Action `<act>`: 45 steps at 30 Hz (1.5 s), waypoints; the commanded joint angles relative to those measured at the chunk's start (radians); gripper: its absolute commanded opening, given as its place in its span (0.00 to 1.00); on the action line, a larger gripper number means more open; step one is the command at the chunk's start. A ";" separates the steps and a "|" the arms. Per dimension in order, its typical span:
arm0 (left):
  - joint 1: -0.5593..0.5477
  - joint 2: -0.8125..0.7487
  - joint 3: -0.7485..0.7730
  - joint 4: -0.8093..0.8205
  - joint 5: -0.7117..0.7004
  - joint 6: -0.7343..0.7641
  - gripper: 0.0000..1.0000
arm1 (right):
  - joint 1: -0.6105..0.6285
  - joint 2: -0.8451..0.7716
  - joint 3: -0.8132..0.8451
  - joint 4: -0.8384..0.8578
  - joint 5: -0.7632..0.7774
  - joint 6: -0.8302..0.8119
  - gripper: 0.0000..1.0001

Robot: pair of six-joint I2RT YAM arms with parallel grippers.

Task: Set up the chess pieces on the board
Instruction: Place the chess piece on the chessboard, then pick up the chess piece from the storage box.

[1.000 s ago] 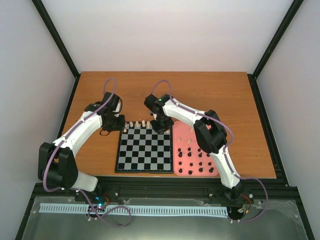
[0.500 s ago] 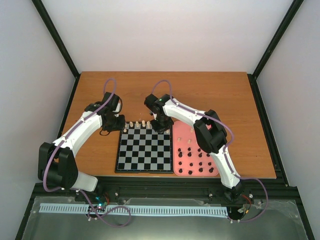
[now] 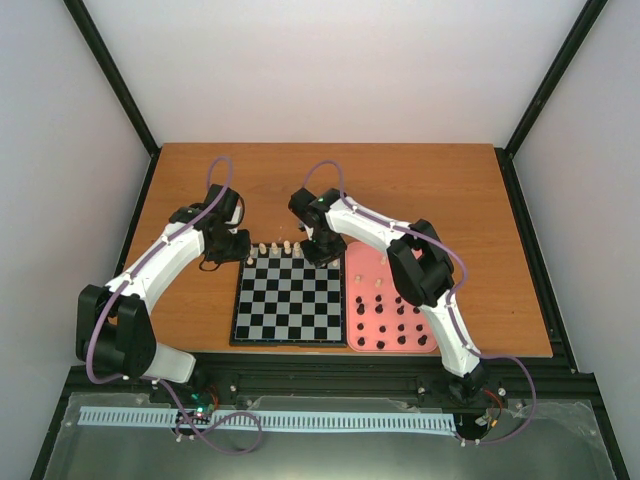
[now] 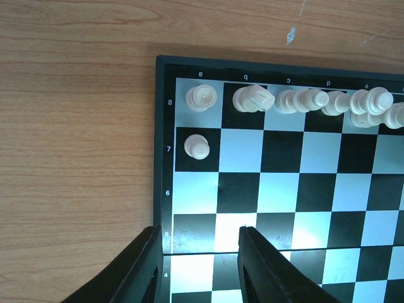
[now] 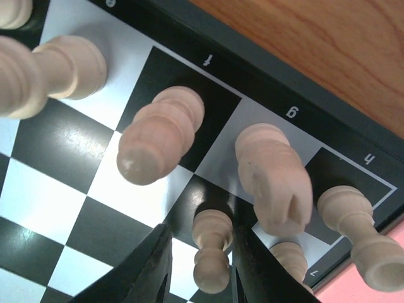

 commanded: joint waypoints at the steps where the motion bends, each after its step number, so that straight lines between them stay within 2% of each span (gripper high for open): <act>1: 0.008 -0.015 0.015 -0.012 -0.005 -0.008 0.36 | -0.006 -0.073 0.044 -0.024 -0.016 -0.008 0.30; 10: 0.009 -0.017 0.027 -0.030 -0.003 0.005 0.36 | -0.005 -0.167 0.069 -0.069 -0.018 -0.005 0.33; 13: 0.009 -0.022 0.046 -0.052 -0.006 0.019 0.37 | -0.006 -0.214 0.072 -0.085 0.028 0.009 0.34; 15: 0.008 -0.024 0.071 -0.074 -0.008 0.030 0.44 | -0.018 -0.243 0.064 -0.102 0.072 0.018 0.34; 17: 0.009 -0.029 0.113 -0.095 -0.006 0.033 0.60 | -0.046 -0.276 0.033 -0.113 0.098 0.028 0.34; 19: 0.006 -0.036 0.158 -0.117 -0.002 0.032 0.69 | -0.089 -0.322 -0.024 -0.108 0.112 0.040 0.34; 23: -0.018 -0.033 0.278 -0.161 0.003 0.045 0.72 | -0.201 -0.410 -0.169 -0.069 0.125 0.052 0.35; 29: -0.178 0.078 0.451 -0.211 0.033 0.068 0.70 | -0.324 -0.476 -0.340 -0.023 0.133 0.038 0.35; 38: -0.439 0.321 0.669 -0.197 0.113 0.108 0.69 | -0.356 -0.540 -0.546 0.040 0.104 0.058 0.34; 45: -0.551 0.455 0.682 -0.175 0.162 0.135 0.68 | -0.355 -0.599 -0.648 0.067 0.062 0.064 0.34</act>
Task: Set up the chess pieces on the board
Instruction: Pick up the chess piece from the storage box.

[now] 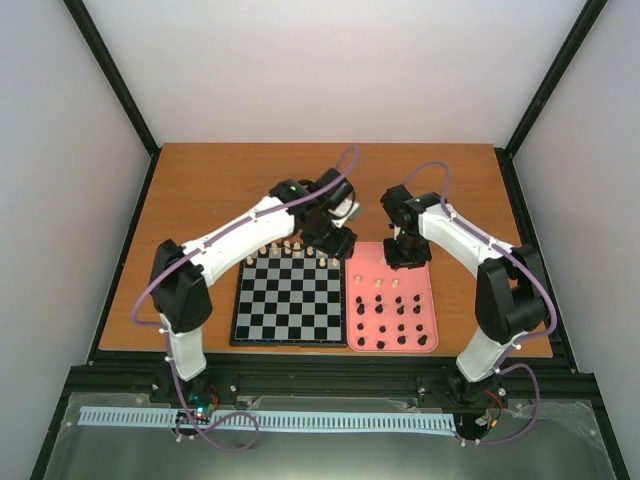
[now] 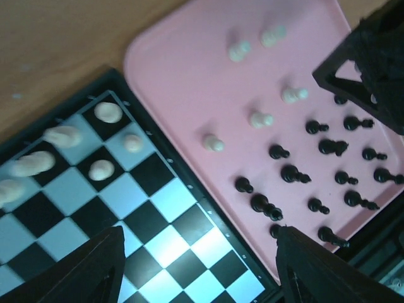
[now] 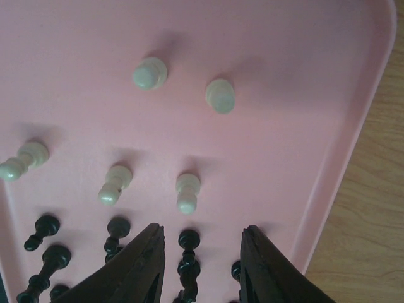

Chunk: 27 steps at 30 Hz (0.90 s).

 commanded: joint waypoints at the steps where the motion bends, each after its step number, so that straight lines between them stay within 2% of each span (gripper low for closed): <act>1: -0.042 0.054 0.023 0.000 0.054 0.030 0.68 | -0.005 -0.047 -0.050 0.047 -0.048 0.015 0.34; 8: -0.049 0.108 -0.005 0.027 0.074 0.035 0.66 | -0.003 -0.034 -0.144 0.109 -0.078 0.004 0.34; 19: -0.049 0.163 0.026 0.034 0.073 0.028 0.62 | -0.008 0.061 -0.136 0.179 -0.067 -0.021 0.33; 22: -0.049 0.177 0.042 0.031 0.073 0.028 0.57 | -0.015 0.077 -0.133 0.181 -0.062 -0.031 0.31; 27: -0.049 0.205 0.076 0.023 0.077 0.025 0.56 | -0.032 0.093 -0.131 0.183 -0.062 -0.046 0.26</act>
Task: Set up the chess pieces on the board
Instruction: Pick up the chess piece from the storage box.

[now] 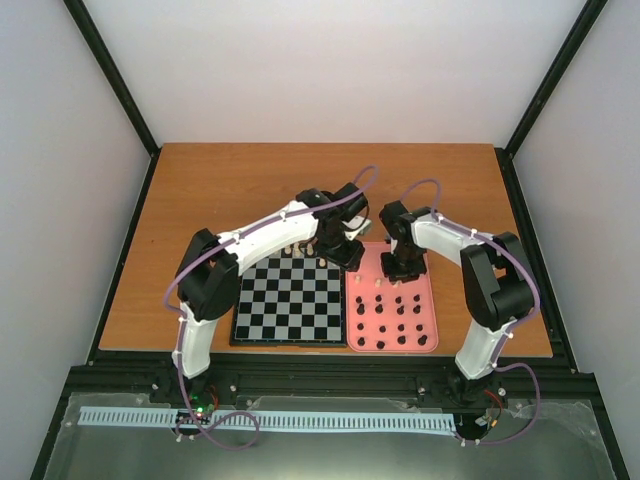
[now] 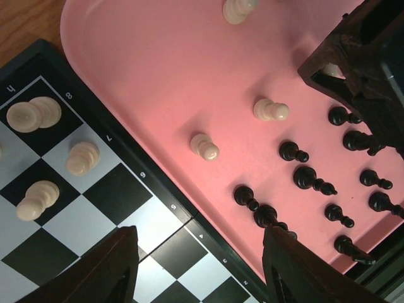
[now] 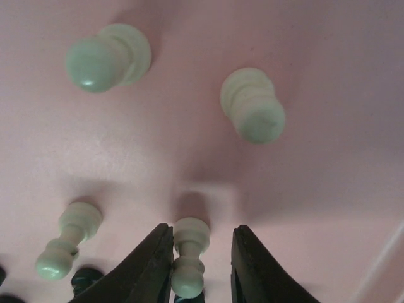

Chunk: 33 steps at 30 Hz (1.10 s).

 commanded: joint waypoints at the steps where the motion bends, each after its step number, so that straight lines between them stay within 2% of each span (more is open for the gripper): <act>1: -0.003 0.024 0.067 0.000 0.015 0.009 0.56 | -0.024 0.019 0.017 0.014 0.005 -0.021 0.24; 10: -0.002 0.065 0.111 -0.014 0.040 0.008 0.56 | -0.032 0.008 0.020 0.001 -0.020 -0.040 0.04; 13: -0.007 0.071 0.103 -0.018 0.062 0.023 0.57 | -0.038 -0.023 0.053 -0.033 -0.012 -0.044 0.03; 19: -0.047 0.066 0.063 -0.025 0.076 0.065 0.65 | -0.085 -0.068 0.147 -0.101 0.005 -0.057 0.03; 25: -0.076 0.105 0.082 -0.009 0.057 0.054 0.65 | -0.126 -0.081 0.173 -0.117 0.013 -0.074 0.03; 33: -0.076 0.160 0.087 0.022 -0.045 -0.004 0.54 | -0.138 -0.107 0.184 -0.128 0.010 -0.080 0.03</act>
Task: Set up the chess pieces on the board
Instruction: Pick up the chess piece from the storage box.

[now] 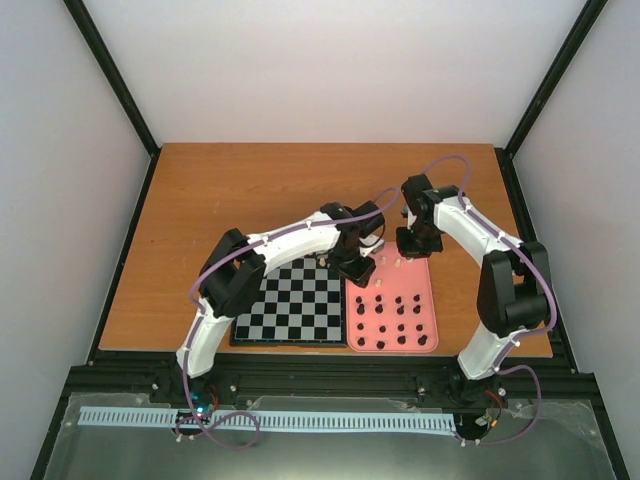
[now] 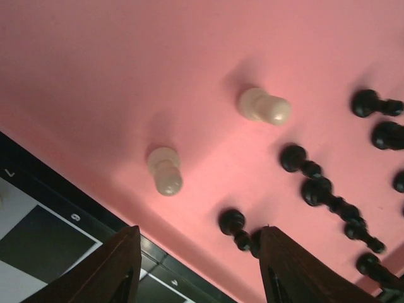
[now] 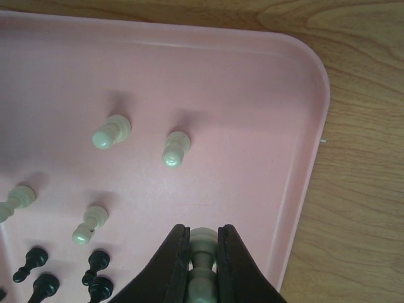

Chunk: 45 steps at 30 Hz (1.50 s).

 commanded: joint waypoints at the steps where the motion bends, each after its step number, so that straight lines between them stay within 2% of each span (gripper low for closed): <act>1: -0.004 0.023 0.027 0.031 -0.073 -0.035 0.52 | -0.010 -0.046 0.024 -0.021 0.008 -0.011 0.03; 5: -0.003 0.040 0.031 0.056 -0.105 -0.049 0.51 | -0.014 -0.050 0.029 -0.023 0.005 -0.012 0.03; 10: -0.004 0.066 0.042 0.072 -0.128 -0.052 0.42 | -0.014 -0.044 0.043 -0.030 0.002 -0.019 0.03; 16: -0.003 0.079 0.036 0.076 -0.124 -0.047 0.41 | -0.015 -0.039 0.056 -0.035 0.004 -0.022 0.03; 19: -0.003 0.090 0.035 0.076 -0.124 -0.043 0.38 | -0.014 -0.036 0.056 -0.035 0.004 -0.022 0.03; 27: -0.003 0.101 0.041 0.080 -0.128 -0.040 0.23 | -0.015 -0.031 0.053 -0.032 0.006 -0.022 0.03; 32: -0.002 0.104 0.044 0.081 -0.127 -0.039 0.02 | -0.015 -0.025 0.053 -0.032 0.006 -0.024 0.03; 33: -0.003 0.106 0.045 0.080 -0.126 -0.037 0.01 | -0.015 -0.024 0.052 -0.031 0.007 -0.024 0.03; 40: -0.002 0.088 0.060 0.055 -0.130 -0.029 0.01 | -0.015 -0.025 0.056 -0.036 0.011 -0.025 0.03; 45: 0.010 -0.041 0.080 -0.008 -0.164 -0.038 0.01 | -0.013 -0.030 0.076 -0.054 0.012 -0.023 0.03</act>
